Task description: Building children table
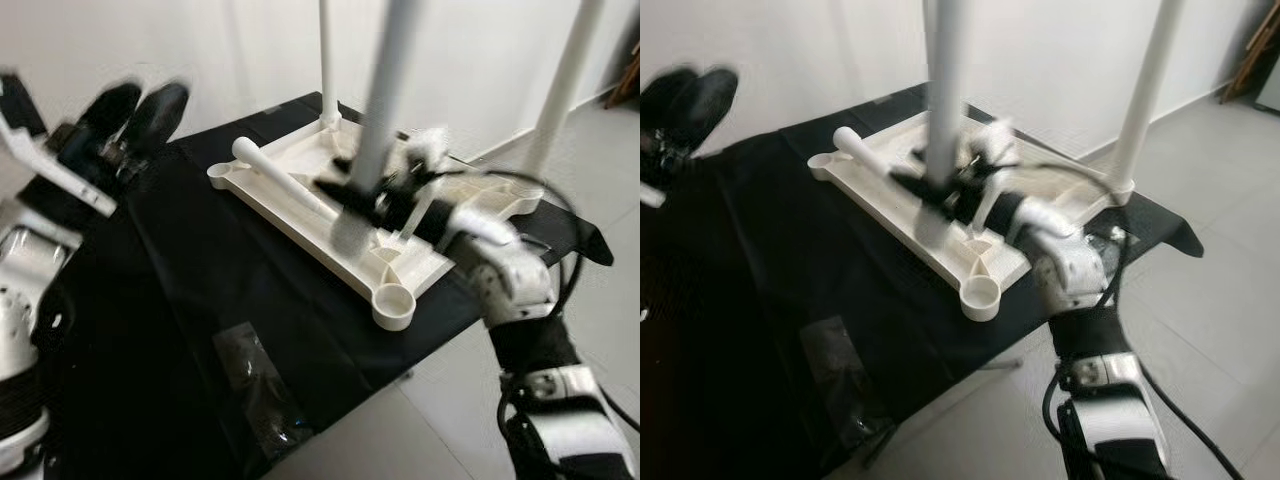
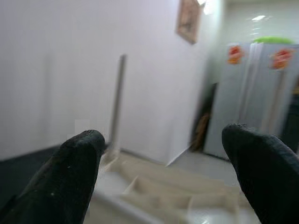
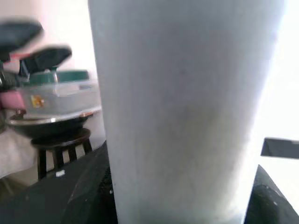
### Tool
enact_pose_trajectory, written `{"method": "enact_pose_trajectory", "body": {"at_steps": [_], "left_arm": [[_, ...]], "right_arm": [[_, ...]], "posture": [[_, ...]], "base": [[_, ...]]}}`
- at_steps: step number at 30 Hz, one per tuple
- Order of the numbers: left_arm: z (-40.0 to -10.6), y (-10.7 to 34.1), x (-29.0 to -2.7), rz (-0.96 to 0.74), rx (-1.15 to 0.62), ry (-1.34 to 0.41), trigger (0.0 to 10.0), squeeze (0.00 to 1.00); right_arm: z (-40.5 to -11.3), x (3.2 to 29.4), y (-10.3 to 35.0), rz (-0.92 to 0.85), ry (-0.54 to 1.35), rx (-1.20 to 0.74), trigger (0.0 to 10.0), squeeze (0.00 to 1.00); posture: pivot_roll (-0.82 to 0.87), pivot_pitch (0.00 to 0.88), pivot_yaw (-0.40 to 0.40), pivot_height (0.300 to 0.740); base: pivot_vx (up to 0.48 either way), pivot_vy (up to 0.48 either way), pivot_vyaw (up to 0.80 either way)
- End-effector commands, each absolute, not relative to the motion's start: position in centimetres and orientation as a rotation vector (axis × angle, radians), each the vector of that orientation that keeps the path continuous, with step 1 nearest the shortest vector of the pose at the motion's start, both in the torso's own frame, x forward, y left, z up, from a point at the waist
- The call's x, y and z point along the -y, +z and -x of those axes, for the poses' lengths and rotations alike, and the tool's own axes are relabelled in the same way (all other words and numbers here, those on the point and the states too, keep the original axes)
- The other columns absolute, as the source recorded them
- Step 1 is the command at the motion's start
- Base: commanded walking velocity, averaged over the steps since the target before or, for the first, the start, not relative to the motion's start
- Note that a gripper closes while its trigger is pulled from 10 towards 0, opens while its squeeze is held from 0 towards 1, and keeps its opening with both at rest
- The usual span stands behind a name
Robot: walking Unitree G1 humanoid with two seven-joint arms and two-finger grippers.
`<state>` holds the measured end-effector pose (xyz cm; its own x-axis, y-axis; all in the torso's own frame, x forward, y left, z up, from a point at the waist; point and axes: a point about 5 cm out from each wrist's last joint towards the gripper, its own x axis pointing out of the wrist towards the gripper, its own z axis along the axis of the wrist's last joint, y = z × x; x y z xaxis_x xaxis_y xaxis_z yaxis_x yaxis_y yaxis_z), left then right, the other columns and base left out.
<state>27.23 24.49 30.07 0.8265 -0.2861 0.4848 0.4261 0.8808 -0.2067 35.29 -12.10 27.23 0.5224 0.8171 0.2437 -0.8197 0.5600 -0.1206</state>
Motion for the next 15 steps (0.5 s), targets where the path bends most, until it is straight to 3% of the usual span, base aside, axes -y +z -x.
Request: {"method": "enact_pose_trajectory", "body": {"at_steps": [1,3,4,5,6,7,9,15], "left_arm": [[-26.9,28.9,-25.1,0.305,0.439,-0.293,10.0,1.00],[-26.9,28.5,-25.1,0.304,0.430,-0.276,10.0,1.00],[-26.6,26.4,-24.6,0.267,0.364,-0.227,10.0,1.00],[-26.1,24.3,-23.6,0.218,0.294,-0.193,10.0,0.00],[-26.1,24.3,-23.6,0.218,0.294,-0.193,10.0,0.00],[-24.7,20.5,-21.2,0.158,0.156,-0.169,10.0,0.00],[-24.3,19.5,-20.5,0.152,0.117,-0.169,10.0,0.00],[-21.7,17.0,-17.9,0.102,0.035,-0.147,10.0,0.00]], "right_arm": [[-35.4,12.3,26.8,0.008,0.971,0.267,0.0,0.00],[-35.5,12.5,26.8,0.011,0.964,0.266,0.0,0.00],[-35.1,12.8,26.6,0.026,1.003,0.266,10.0,0.00],[-34.5,13.2,26.6,0.034,1.057,0.269,10.0,0.00],[-34.5,13.2,26.6,0.034,1.057,0.269,10.0,0.00],[-33.4,13.9,26.2,0.068,1.176,0.258,10.0,0.00],[-33.1,14.1,26.0,0.083,1.212,0.246,10.0,0.00],[-31.4,15.7,25.7,0.092,1.462,0.162,10.0,0.00]], "posture": [[-0.05,0.114,0.069,0.740],[-0.05,0.114,0.069,0.740],[-0.04,0.136,0.063,0.740],[-0.04,0.158,0.062,0.740],[-0.04,0.158,0.062,0.740],[-0.03,0.184,0.061,0.740],[-0.03,0.184,0.061,0.740],[-0.01,0.290,0.072,0.740]], "base": [[0.000,0.000,0.00],[0.000,0.000,0.00],[0.000,0.000,0.00],[0.000,0.000,0.00],[0.000,0.000,0.00],[0.000,0.000,0.00],[0.000,0.000,0.00],[0.000,0.000,0.00]]}}
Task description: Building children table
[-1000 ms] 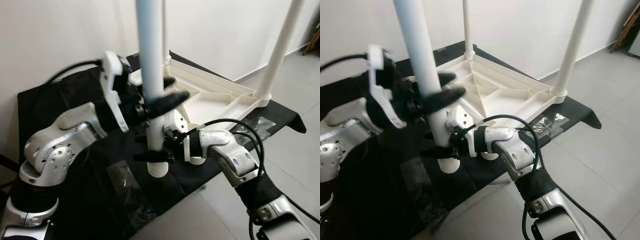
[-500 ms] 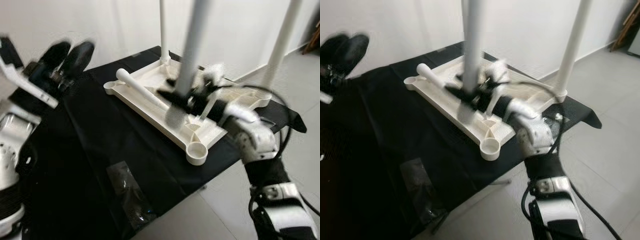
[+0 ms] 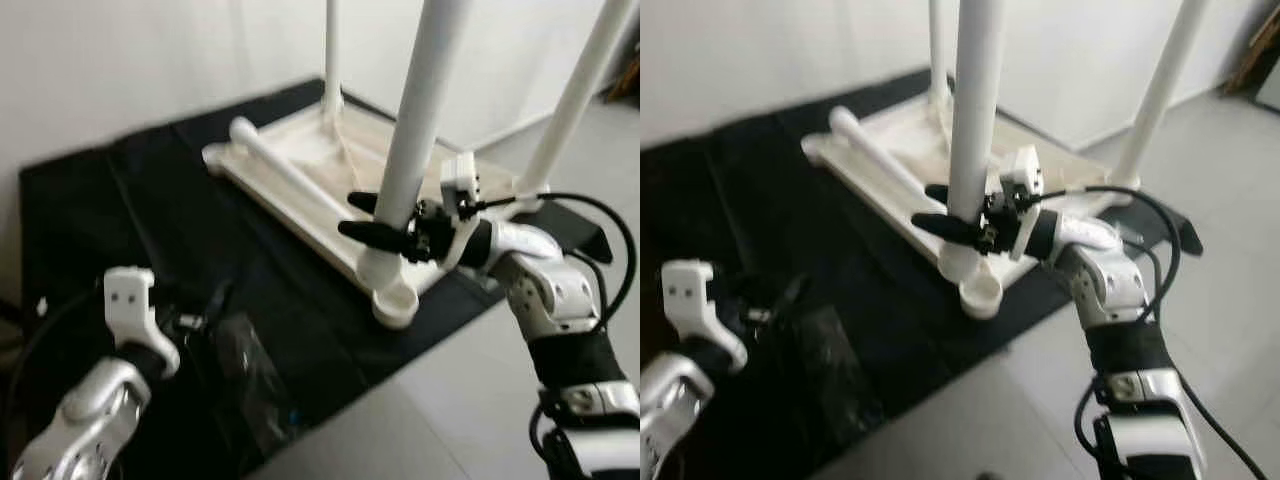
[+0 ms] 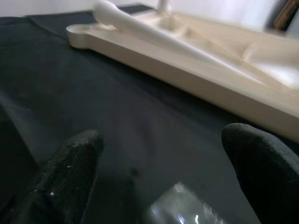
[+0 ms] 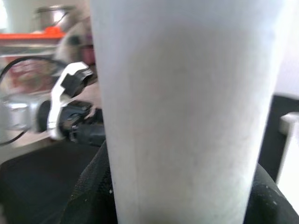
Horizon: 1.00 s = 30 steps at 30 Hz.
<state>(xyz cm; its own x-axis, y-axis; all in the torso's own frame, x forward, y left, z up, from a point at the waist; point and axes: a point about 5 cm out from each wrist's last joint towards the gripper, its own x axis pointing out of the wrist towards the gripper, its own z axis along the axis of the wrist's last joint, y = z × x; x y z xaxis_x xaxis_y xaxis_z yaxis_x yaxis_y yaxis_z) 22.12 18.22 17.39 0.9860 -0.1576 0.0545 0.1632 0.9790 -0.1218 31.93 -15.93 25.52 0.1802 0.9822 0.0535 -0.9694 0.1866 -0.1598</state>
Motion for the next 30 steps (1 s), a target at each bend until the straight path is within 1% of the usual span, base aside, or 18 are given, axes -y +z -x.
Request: {"method": "enact_pose_trajectory", "body": {"at_steps": [1,2,4,5,7,8,9,11,13,16,20,22,25,30], "left_arm": [[-21.4,16.9,-17.6,0.083,0.035,-0.147,10.0,0.00],[-21.4,16.9,-17.6,0.083,0.035,-0.147,10.0,0.00],[-21.0,17.5,-17.2,0.032,0.054,-0.155,10.0,0.00],[-21.0,17.5,-17.2,0.032,0.054,-0.155,10.0,0.00],[-20.5,18.3,-17.1,-0.022,0.082,-0.171,10.0,0.00],[-20.5,18.3,-17.1,-0.022,0.082,-0.171,10.0,0.00],[-20.3,18.6,-17.1,-0.049,0.096,-0.175,10.0,0.00],[-20.3,18.6,-17.1,-0.049,0.096,-0.175,10.0,0.00],[-19.8,19.0,-17.0,-0.096,0.114,-0.176,10.0,0.00],[-19.3,19.2,-16.5,-0.129,0.126,-0.206,10.0,0.00],[-18.9,19.3,-16.1,-0.145,0.129,-0.225,10.0,0.00],[-18.7,19.3,-15.8,-0.157,0.131,-0.241,10.0,0.00],[-18.5,19.3,-15.6,-0.164,0.132,-0.248,10.0,0.00],[-18.6,19.3,-15.3,-0.178,0.135,-0.252,10.0,0.00]], "right_arm": [[-31.3,15.9,25.8,0.110,1.498,0.153,10.0,0.00],[-31.3,15.9,25.8,0.110,1.498,0.153,10.0,0.00],[-31.9,15.9,26.3,0.166,1.535,0.139,10.0,0.00],[-31.9,15.9,26.3,0.166,1.535,0.139,10.0,0.00],[-32.3,15.6,27.2,0.198,1.574,0.142,10.0,0.00],[-32.3,15.6,27.2,0.198,1.574,0.142,10.0,0.00],[-32.3,15.5,27.8,0.199,1.613,0.142,10.0,0.00],[-32.3,15.5,27.8,0.199,1.613,0.142,10.0,0.00],[-32.3,15.3,29.0,0.231,1.686,0.137,10.0,0.00],[-32.5,15.3,29.8,0.274,1.712,0.124,10.0,0.00],[-32.4,15.3,30.2,0.308,1.722,0.115,10.0,0.00],[-32.3,15.0,30.4,0.374,1.747,0.091,10.0,0.00],[-32.2,14.6,30.7,0.409,1.769,0.082,10.0,0.00],[-31.4,13.9,30.9,0.428,1.833,0.073,10.0,0.00]], "posture": [[-0.01,0.290,0.072,0.740],[-0.01,0.290,0.072,0.740],[-0.01,0.353,0.088,0.740],[-0.01,0.353,0.088,0.740],[0.00,0.392,0.098,0.740],[0.00,0.392,0.098,0.740],[0.00,0.420,0.105,0.740],[0.00,0.420,0.105,0.740],[0.01,0.460,0.115,0.740],[0.01,0.482,0.117,0.740],[0.02,0.495,0.122,0.740],[0.02,0.500,0.121,0.740],[0.01,0.498,0.119,0.740],[0.00,0.492,0.107,0.740]], "base": [[0.000,0.000,0.00],[0.000,0.000,0.00],[0.000,0.000,0.00],[0.000,0.000,0.00],[0.000,0.000,0.00],[0.000,0.000,0.00],[0.000,0.000,0.00],[0.000,0.000,0.00],[0.000,0.000,0.00],[0.000,0.000,0.00],[0.000,0.000,0.00],[0.000,0.000,0.00],[0.000,0.000,0.00],[0.000,0.000,0.00]]}}
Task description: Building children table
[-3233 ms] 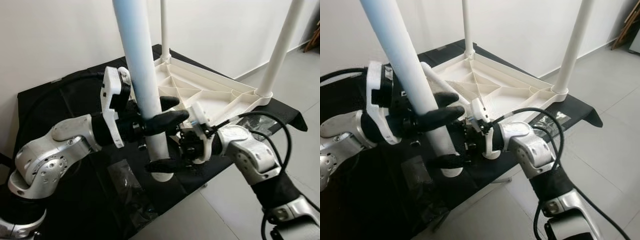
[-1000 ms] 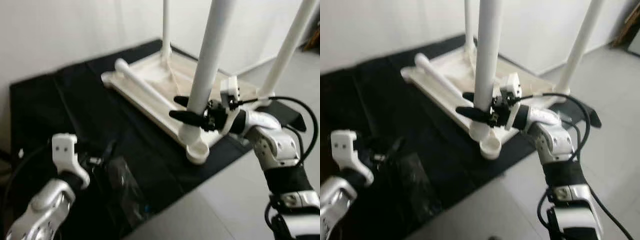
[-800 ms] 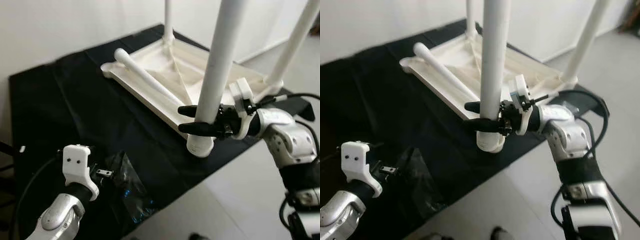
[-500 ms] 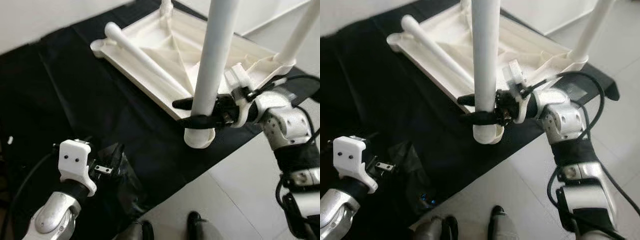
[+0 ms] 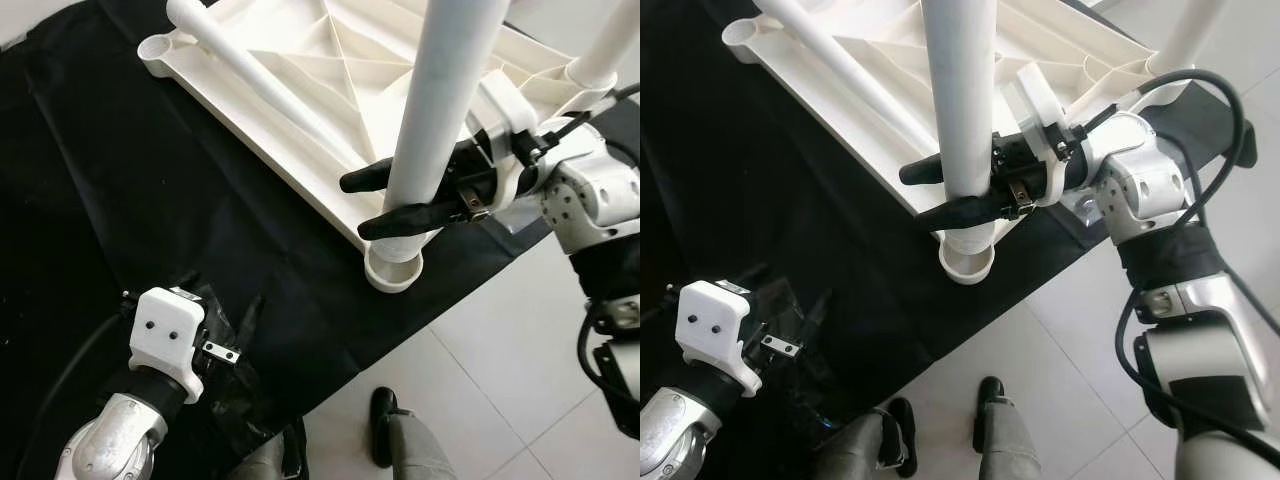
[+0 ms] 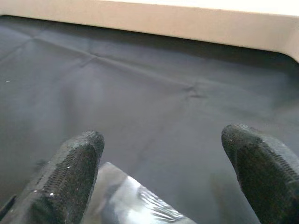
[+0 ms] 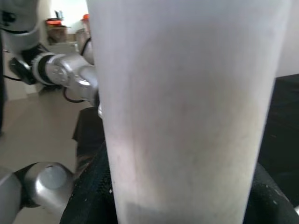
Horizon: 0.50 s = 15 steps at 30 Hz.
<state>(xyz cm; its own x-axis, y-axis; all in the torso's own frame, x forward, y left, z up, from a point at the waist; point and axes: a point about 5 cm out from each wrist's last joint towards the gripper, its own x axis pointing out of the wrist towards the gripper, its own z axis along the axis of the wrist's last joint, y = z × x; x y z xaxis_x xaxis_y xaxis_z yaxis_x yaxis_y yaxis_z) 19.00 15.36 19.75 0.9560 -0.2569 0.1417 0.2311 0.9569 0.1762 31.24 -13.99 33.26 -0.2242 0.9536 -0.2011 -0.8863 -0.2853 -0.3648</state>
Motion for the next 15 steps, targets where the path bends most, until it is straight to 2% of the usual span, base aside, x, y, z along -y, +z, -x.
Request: {"method": "enact_pose_trajectory", "body": {"at_steps": [1,10,15], "left_arm": [[-18.69,19.28,-15.23,-0.180,0.136,-0.252,10.0,0.00],[-19.29,19.16,-14.77,-0.199,0.143,-0.257,10.0,0.00],[-19.50,19.08,-14.64,-0.205,0.147,-0.255,10.0,0.00]], "right_arm": [[-31.25,13.76,30.86,0.425,1.846,0.072,10.0,0.00],[-30.35,12.87,30.09,0.454,1.930,0.033,10.0,0.00],[-31.12,13.25,30.07,0.506,1.889,0.008,10.0,0.00]], "posture": [[0.00,0.487,0.103,0.740],[-0.03,0.467,0.087,0.740],[-0.04,0.450,0.075,0.740]], "base": [[0.000,0.000,0.00],[0.000,0.000,0.00],[0.000,0.000,0.00]]}}
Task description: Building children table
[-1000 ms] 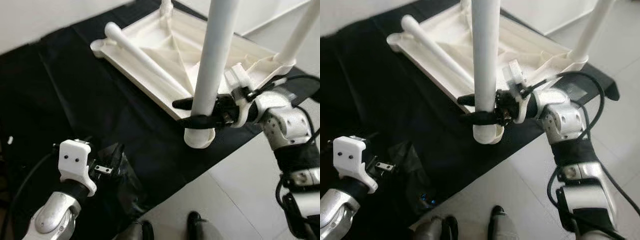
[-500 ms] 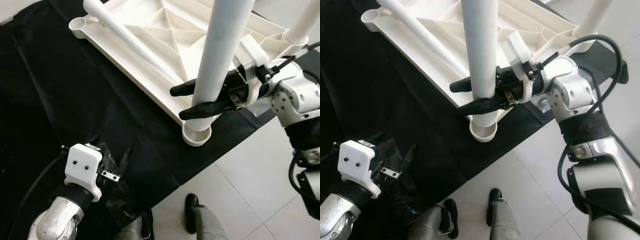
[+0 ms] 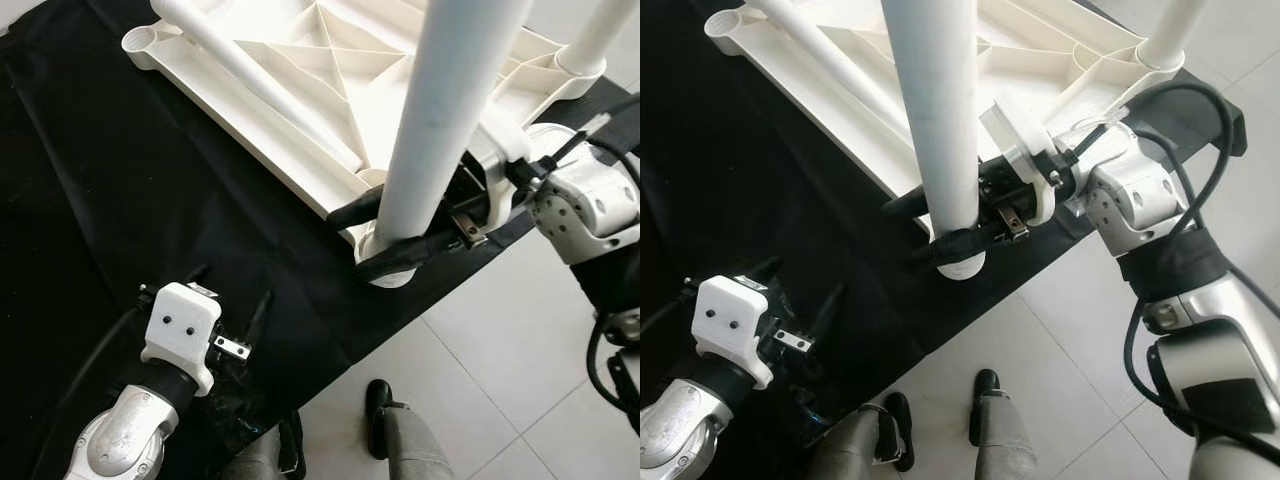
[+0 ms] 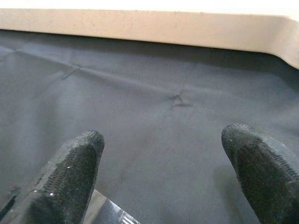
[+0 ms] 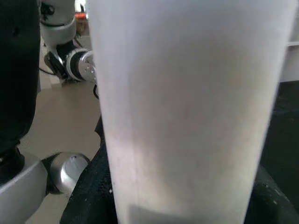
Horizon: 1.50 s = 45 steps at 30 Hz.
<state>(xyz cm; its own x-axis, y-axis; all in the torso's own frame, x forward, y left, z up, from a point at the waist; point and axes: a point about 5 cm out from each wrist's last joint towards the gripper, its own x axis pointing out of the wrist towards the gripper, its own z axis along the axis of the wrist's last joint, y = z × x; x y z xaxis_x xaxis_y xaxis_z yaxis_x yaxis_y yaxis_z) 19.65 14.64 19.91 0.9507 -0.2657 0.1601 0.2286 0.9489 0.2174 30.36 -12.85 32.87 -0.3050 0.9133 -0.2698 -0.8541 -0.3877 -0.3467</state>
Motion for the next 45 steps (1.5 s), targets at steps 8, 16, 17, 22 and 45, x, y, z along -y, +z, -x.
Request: {"method": "enact_pose_trajectory", "body": {"at_steps": [8,16,17,22,45], "left_arm": [[-20.0,18.4,-15.9,-0.064,0.126,-0.101,10.0,0.00],[-20.1,18.2,-17.2,0.000,0.143,0.001,10.0,0.00],[-20.1,18.2,-17.5,0.008,0.149,0.015,10.0,0.00],[-20.0,18.1,-17.4,0.058,0.158,0.011,10.0,0.00],[-20.9,15.4,-17.8,0.018,0.063,0.083,10.0,0.00]], "right_arm": [[-33.8,11.1,33.2,0.299,1.545,0.243,10.0,0.00],[-32.6,10.0,32.7,0.279,1.510,0.289,10.0,0.00],[-32.2,9.8,32.2,0.292,1.502,0.294,10.0,0.00],[-30.2,8.0,29.2,0.301,1.410,0.276,10.0,0.00],[-29.8,7.9,27.0,0.295,1.170,0.267,10.0,0.00]], "posture": [[-0.04,0.356,0.028,0.740],[-0.04,0.275,-0.015,0.740],[-0.04,0.275,-0.015,0.740],[-0.04,0.209,-0.010,0.740],[-0.03,0.142,0.009,0.740]], "base": [[0.000,0.000,0.00],[0.000,-0.082,0.00],[0.000,-0.326,0.00],[0.000,-0.469,0.00],[0.000,-0.102,0.63]]}}
